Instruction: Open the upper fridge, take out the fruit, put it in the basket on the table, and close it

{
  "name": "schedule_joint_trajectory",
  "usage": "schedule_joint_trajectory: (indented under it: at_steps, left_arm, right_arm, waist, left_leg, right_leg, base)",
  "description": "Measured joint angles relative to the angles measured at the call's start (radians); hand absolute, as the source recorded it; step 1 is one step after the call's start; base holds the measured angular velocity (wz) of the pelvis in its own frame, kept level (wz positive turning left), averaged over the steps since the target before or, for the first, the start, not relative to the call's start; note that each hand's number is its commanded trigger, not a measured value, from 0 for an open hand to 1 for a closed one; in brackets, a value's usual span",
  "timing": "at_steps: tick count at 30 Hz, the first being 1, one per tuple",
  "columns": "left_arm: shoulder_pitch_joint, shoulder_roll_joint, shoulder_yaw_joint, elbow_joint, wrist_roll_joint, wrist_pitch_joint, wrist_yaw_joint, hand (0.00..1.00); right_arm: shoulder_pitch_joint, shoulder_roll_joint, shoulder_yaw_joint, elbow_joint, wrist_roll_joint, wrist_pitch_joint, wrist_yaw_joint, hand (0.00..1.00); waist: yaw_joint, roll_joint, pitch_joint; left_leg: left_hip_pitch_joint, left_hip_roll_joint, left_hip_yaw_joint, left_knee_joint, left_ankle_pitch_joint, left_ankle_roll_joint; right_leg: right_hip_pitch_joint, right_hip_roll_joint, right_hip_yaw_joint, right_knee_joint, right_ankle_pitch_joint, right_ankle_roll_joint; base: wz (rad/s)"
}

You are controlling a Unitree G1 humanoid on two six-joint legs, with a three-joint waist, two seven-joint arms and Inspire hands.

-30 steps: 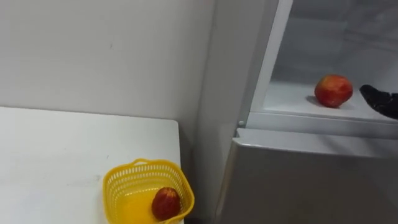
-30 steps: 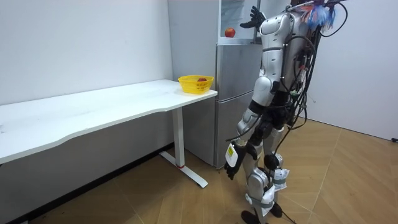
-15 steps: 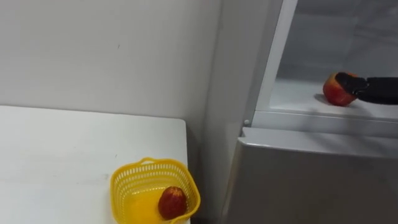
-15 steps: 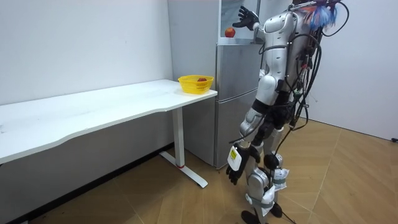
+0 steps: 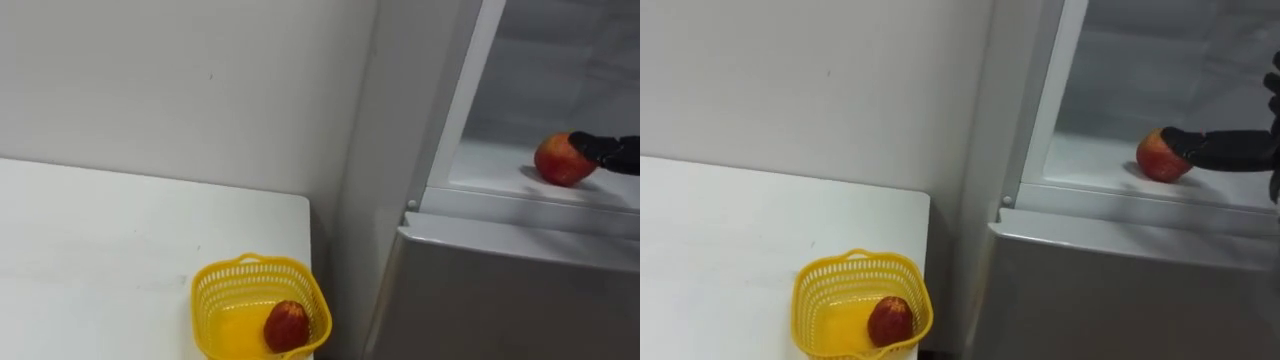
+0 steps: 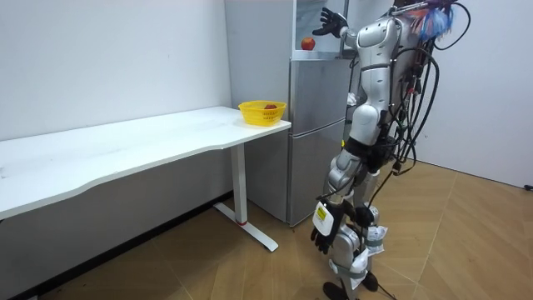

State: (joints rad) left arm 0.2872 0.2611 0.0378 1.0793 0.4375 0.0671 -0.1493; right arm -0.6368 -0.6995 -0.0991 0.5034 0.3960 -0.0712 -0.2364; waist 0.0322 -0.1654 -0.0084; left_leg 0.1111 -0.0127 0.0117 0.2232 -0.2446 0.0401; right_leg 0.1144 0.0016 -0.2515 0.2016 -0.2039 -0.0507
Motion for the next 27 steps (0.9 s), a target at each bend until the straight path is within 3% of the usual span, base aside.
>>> schedule_joint_trajectory:
  at_steps: [5, 9, 27]
  left_arm:
    - [-0.004, 0.001, 0.001, -0.008, 0.007, 0.003, 0.000, 0.00]
    - [-0.001, 0.004, 0.001, -0.020, 0.007, 0.018, 0.000, 0.00]
    - [0.014, 0.003, 0.001, -0.024, 0.007, 0.043, 0.010, 0.00]
  right_arm:
    - [-0.024, 0.000, 0.007, 0.036, 0.024, 0.002, 0.029, 0.00]
    - [-0.058, 0.000, 0.030, 0.102, 0.051, 0.025, 0.053, 0.00]
    - [-0.060, 0.000, 0.040, 0.201, 0.082, 0.060, 0.151, 0.00]
  waist:
    - [0.000, 0.001, 0.0024]
    - [-0.001, 0.001, 0.0026]
    - [0.004, 0.003, 0.0011]
  left_leg:
    - [0.003, 0.000, -0.003, -0.003, 0.000, 0.000]
    - [0.003, 0.000, -0.003, -0.005, 0.000, 0.000]
    - [-0.002, 0.000, 0.001, 0.000, 0.000, 0.000]
  right_leg:
    - [0.004, 0.000, -0.002, 0.001, 0.000, 0.000]
    - [0.004, 0.000, -0.001, 0.002, 0.000, 0.000]
    - [-0.003, -0.001, -0.001, 0.003, 0.000, 0.000]
  base:
    - [0.00]
    - [0.00]
    - [0.00]
